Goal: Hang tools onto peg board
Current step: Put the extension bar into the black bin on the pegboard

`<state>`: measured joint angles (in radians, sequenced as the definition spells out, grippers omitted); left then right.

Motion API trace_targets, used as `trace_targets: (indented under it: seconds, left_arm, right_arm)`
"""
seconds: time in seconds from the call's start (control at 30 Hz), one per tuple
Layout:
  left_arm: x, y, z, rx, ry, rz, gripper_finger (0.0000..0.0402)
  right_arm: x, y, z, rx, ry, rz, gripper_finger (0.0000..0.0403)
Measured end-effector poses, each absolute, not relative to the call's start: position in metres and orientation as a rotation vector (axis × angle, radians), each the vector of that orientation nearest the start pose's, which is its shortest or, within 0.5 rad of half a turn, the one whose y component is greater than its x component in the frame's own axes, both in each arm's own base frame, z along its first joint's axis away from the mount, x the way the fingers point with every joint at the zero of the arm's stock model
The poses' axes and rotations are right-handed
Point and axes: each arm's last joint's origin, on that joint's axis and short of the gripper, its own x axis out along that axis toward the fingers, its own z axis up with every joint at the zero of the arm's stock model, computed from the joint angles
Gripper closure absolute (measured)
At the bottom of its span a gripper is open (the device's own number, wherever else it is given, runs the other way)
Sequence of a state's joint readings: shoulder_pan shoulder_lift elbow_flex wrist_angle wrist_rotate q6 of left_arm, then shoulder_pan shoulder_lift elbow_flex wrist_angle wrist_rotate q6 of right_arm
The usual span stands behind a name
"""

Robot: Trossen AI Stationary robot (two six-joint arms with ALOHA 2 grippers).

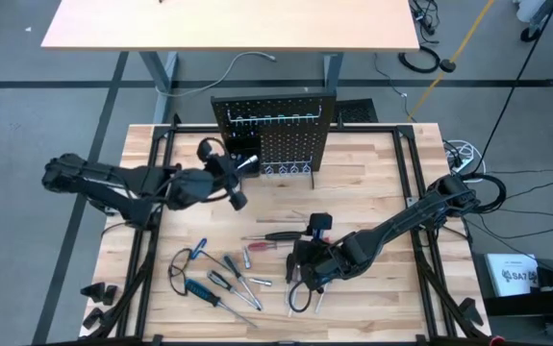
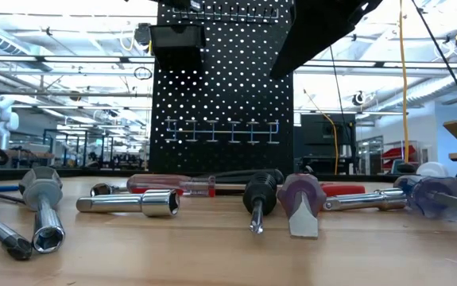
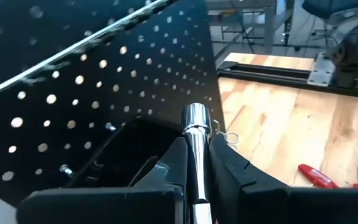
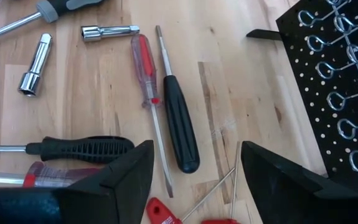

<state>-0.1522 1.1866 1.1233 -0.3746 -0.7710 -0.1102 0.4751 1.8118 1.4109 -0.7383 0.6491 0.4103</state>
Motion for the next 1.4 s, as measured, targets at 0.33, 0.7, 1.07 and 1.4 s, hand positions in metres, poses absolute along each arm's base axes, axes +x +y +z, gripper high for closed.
trace_targets:
  seconds: [0.33,0.7,1.07,1.4]
  left_arm:
    - [0.251,-0.001,0.353,0.026,0.378,0.629,0.0364]
    - [0.251,0.003,0.354,0.028,0.368,0.668,0.0284]
    - [0.242,0.002,0.363,0.008,0.329,0.644,0.0266]
    - [0.223,-0.032,0.374,-0.014,0.317,0.300,0.0265]
  right_arm:
    - [0.337,0.154,0.237,-0.229,0.900,-0.343,0.0170]
    - [0.337,0.154,0.237,-0.229,0.900,-0.343,0.0170]
    - [0.336,0.154,0.236,-0.221,0.916,-0.325,0.0170]
    - [0.335,0.154,0.235,-0.208,0.939,-0.313,0.0170]
